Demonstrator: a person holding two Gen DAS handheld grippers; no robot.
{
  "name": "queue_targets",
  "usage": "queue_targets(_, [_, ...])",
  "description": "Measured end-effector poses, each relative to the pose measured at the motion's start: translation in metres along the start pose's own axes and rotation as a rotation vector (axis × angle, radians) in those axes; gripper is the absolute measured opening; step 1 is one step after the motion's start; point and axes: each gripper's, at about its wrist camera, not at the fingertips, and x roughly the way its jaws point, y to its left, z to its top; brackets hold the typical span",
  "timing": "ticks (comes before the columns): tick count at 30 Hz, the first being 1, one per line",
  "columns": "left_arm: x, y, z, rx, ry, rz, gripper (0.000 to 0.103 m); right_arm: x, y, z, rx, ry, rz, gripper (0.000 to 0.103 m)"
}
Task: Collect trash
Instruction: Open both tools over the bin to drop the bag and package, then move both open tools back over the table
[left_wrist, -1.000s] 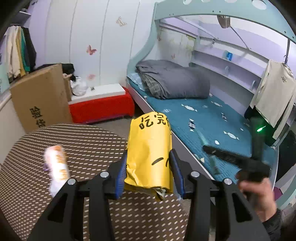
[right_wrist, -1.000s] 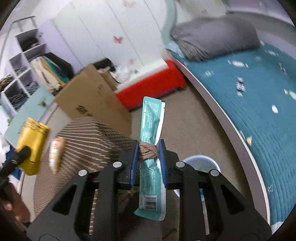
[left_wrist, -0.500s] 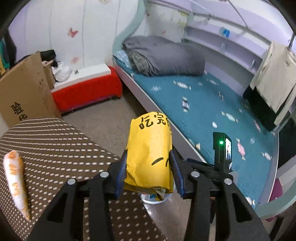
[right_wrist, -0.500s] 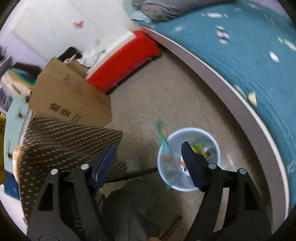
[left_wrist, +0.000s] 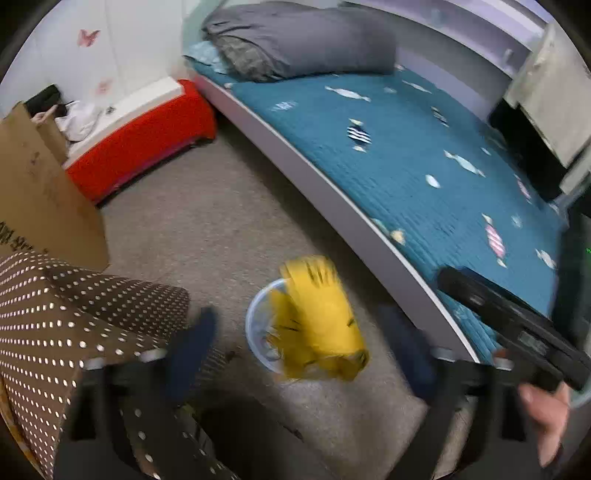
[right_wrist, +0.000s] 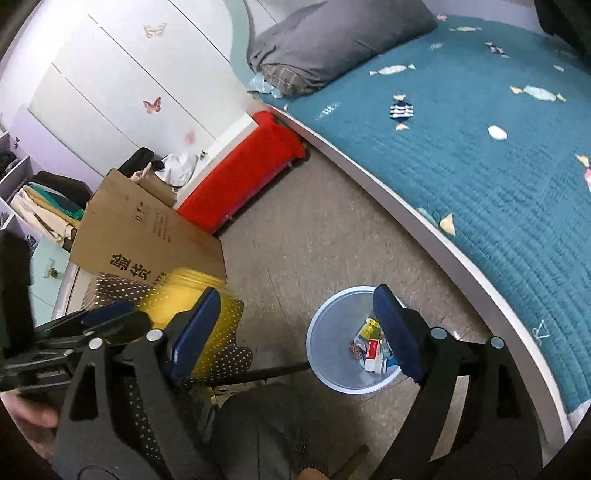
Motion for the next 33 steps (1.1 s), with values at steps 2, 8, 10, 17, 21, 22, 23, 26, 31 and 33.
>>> queue_targets(2, [-0.002,0.006,-0.002,-0.039,-0.004,-0.003,0.094,-0.003,0.008,-0.002,-0.010,-0.006,0.001,0.088])
queue_targets(8, [-0.034,0.007,-0.020,-0.038,-0.095,0.018,0.094,-0.005,0.024,-0.012,-0.029,-0.005,-0.025,0.097])
queue_targets(10, [-0.047,0.009,-0.027,-0.039,-0.123,0.026,0.094,-0.006,0.032,-0.015,-0.039,-0.002,-0.035,0.097])
queue_targets(17, [-0.096,0.020,-0.049,-0.042,-0.232,0.078,0.094,-0.023,0.074,-0.019,-0.112,-0.023,-0.026,0.097])
queue_targets(21, [-0.123,0.032,-0.062,-0.054,-0.283,0.087,0.094,-0.031,0.102,-0.021,-0.152,-0.036,-0.011,0.097])
queue_targets(22, [-0.128,0.035,-0.065,-0.056,-0.292,0.089,0.094,-0.032,0.111,-0.021,-0.167,-0.040,-0.007,0.097])
queue_targets(23, [-0.134,0.038,-0.069,-0.058,-0.303,0.094,0.094,-0.033,0.117,-0.022,-0.177,-0.042,-0.004,0.097])
queue_targets(26, [-0.152,0.051,-0.079,-0.071,-0.337,0.120,0.094,-0.035,0.143,-0.026,-0.219,-0.040,0.012,0.097])
queue_targets(31, [-0.181,0.083,-0.104,-0.132,-0.390,0.154,0.094,-0.036,0.190,-0.036,-0.306,-0.041,0.041,0.097])
queue_targets(33, [-0.191,0.098,-0.115,-0.160,-0.406,0.171,0.094,-0.035,0.211,-0.043,-0.343,-0.036,0.056,0.097])
